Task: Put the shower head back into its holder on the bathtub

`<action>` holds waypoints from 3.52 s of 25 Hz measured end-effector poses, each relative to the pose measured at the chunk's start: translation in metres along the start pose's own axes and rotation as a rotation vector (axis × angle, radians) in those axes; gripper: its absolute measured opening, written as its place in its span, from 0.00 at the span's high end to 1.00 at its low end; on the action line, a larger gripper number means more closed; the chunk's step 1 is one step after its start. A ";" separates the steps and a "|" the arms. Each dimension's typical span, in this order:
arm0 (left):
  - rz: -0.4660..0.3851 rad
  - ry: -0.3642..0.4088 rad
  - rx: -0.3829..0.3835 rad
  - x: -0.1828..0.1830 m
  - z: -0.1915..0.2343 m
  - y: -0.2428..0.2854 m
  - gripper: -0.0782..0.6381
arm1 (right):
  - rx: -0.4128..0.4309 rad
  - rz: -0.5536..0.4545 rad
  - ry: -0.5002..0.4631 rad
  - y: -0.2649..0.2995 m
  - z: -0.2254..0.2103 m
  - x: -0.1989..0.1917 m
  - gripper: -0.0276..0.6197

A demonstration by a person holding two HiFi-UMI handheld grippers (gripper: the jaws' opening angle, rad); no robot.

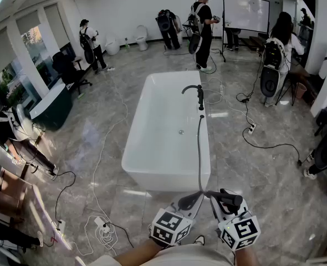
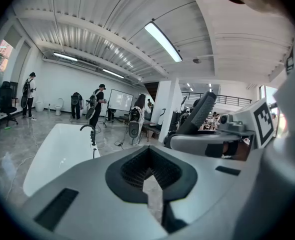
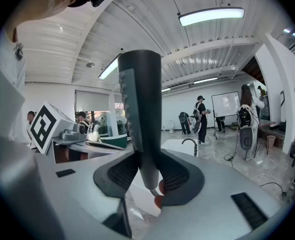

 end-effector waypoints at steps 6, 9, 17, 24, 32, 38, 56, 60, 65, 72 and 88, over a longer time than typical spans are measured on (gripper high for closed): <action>-0.011 0.000 0.008 0.002 0.006 0.005 0.88 | 0.004 -0.007 -0.004 0.003 -0.005 0.002 0.74; -0.015 0.001 0.016 0.005 0.010 0.008 0.88 | 0.009 -0.014 0.004 0.001 -0.010 0.004 0.74; -0.020 -0.013 0.031 0.005 0.014 0.009 0.88 | 0.017 -0.058 0.040 -0.008 -0.021 0.012 0.74; 0.010 -0.039 0.037 -0.004 0.008 0.021 0.88 | 0.034 -0.089 0.086 -0.017 -0.042 0.017 0.74; 0.021 -0.068 0.044 0.000 0.002 0.050 0.88 | 0.097 -0.140 0.198 -0.025 -0.087 0.023 0.74; 0.035 -0.069 0.052 0.013 -0.011 0.083 0.88 | 0.111 -0.178 0.239 -0.033 -0.133 0.033 0.74; 0.080 -0.031 -0.032 0.041 0.045 0.165 0.88 | 0.047 -0.300 0.375 -0.009 -0.214 0.071 0.74; 0.091 -0.018 -0.049 0.066 0.079 0.197 0.88 | 0.021 -0.343 0.396 0.004 -0.245 0.104 0.74; 0.095 -0.003 -0.069 0.097 0.123 0.228 0.88 | 0.013 -0.389 0.448 0.035 -0.278 0.137 0.74; 0.090 0.022 -0.068 0.124 0.160 0.262 0.88 | 0.002 -0.418 0.501 0.071 -0.317 0.163 0.74; 0.123 -0.031 0.050 0.171 0.193 0.372 0.88 | 0.165 -0.359 0.539 0.162 -0.453 0.195 0.74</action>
Point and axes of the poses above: the fingertips, and each gripper's own axes: y forward along the fingers, z to its left, x out of its top, the point moved 7 cm from there along -y, backward along the fingers, and after that the axes turned 14 degrees about z, right-handed, at the moved point
